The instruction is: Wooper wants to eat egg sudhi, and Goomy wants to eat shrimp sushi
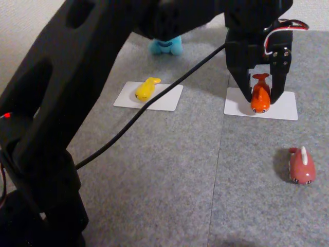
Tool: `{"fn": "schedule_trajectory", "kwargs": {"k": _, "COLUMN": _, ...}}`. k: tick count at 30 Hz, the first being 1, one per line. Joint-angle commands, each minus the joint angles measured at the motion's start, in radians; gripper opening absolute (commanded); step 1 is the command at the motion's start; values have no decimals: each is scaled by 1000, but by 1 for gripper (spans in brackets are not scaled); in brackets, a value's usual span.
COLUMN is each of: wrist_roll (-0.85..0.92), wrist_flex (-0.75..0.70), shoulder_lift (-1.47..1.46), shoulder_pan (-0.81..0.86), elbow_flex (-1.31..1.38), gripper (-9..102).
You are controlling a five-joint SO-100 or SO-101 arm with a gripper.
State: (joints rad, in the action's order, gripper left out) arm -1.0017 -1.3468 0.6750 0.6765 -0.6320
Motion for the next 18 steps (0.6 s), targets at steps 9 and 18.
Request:
{"fn": "schedule_trajectory", "kwargs": {"k": 9, "wrist_roll": -11, "wrist_flex": 61, "shoulder_lift": -12, "shoulder_pan": -34, "elbow_flex": 94, "gripper": 10}}
{"fn": "schedule_trajectory", "kwargs": {"k": 18, "wrist_roll": -11, "wrist_flex": 57, "shoulder_lift": -11, "shoulder_pan": -32, "elbow_flex": 94, "gripper": 24}}
